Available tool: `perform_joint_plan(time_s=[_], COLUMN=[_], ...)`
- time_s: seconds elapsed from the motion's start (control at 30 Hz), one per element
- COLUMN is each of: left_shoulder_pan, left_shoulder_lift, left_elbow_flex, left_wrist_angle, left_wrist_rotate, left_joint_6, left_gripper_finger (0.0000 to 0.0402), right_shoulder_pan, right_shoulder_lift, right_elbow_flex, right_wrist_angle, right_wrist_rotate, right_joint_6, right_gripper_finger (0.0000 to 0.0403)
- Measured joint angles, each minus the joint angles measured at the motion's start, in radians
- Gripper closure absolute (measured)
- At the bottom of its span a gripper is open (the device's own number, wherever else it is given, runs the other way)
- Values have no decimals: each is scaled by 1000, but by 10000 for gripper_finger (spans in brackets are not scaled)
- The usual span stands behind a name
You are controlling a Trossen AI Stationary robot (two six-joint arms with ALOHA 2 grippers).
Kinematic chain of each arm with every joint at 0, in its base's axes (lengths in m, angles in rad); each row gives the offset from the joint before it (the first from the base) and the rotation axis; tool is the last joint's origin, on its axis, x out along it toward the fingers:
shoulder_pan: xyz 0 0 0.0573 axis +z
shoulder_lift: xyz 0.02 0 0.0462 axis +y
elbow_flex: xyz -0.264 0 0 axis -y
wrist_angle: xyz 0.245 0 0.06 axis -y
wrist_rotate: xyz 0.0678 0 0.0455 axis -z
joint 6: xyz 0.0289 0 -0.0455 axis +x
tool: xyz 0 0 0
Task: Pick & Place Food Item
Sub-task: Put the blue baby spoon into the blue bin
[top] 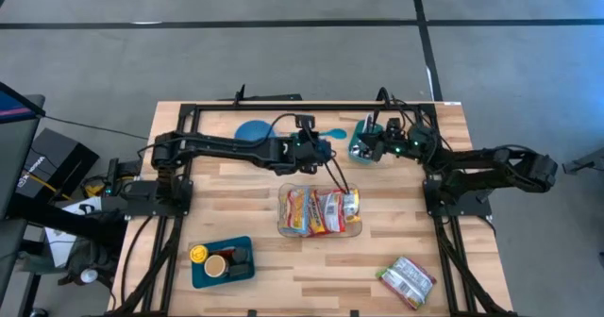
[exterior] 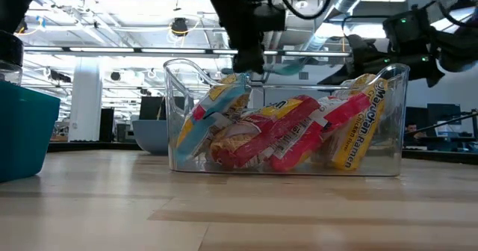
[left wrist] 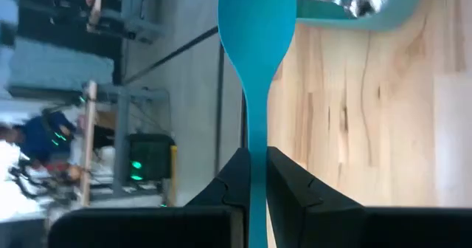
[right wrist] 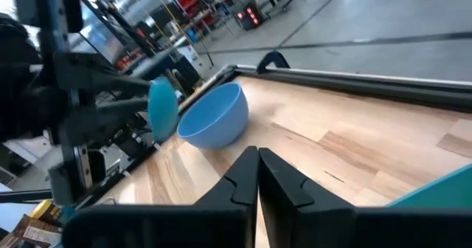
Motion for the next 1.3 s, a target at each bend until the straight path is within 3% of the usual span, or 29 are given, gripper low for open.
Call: perform_joint_plan(time_s=[0.3,0.7,0.93,1.3], left_shoulder_pan=[-1,-1,-3,-5], left_shoulder_lift=[43,43,43,43], left_elbow_flex=[0,0,0,0], left_wrist_angle=[4,12,57,89], left_wrist_rotate=[-4,-33,-33,-21], left_joint_6=[244,579,658,662], left_gripper_finger=[383,382,382,381], right_shoulder_pan=[0,40,97,121], right_shoulder_lift=[0,0,0,0], right_elbow_flex=[136,353,411,417], right_wrist_angle=[-245,-638,-708,-739], right_wrist_rotate=[0,-7,-8,-8], right_joint_6=[-8,-82,-117,-142], right_gripper_finger=[369,361,328,233])
